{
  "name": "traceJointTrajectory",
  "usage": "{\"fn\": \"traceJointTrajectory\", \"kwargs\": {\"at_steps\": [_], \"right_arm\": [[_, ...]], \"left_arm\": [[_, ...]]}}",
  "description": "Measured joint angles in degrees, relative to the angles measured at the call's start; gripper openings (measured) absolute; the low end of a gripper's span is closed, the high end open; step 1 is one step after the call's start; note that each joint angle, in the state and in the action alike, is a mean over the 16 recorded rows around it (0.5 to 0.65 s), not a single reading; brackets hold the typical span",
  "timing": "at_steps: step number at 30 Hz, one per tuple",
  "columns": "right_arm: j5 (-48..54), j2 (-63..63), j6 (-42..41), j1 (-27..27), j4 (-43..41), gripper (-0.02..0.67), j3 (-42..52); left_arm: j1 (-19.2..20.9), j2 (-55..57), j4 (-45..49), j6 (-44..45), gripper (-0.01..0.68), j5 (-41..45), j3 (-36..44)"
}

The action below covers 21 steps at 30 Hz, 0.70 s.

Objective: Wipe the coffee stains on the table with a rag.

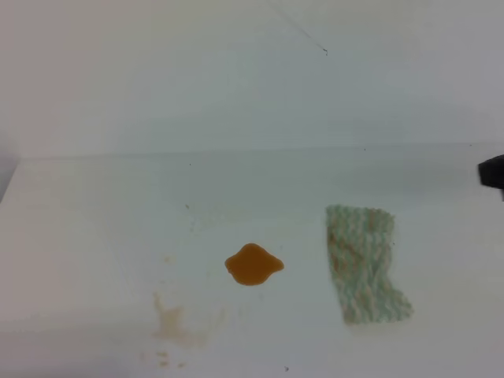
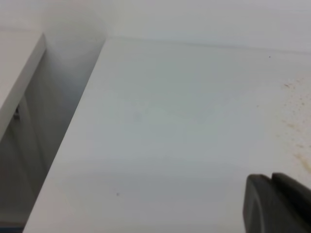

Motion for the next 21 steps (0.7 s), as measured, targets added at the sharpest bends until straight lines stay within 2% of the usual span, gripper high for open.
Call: {"fn": "traceJointTrajectory", "kwargs": {"at_steps": [7, 21], "right_arm": [[1.4, 10.7, -0.4, 6.7, -3.7, 0.028, -5.5], [3.1, 31.1, 0.3, 11.0, -10.1, 0.304, -19.2]], "left_arm": [[0.0, 0.3, 0.0, 0.0, -0.002, 0.2, -0.4], [0.0, 0.2, 0.0, 0.0, -0.001, 0.1, -0.3]]}}
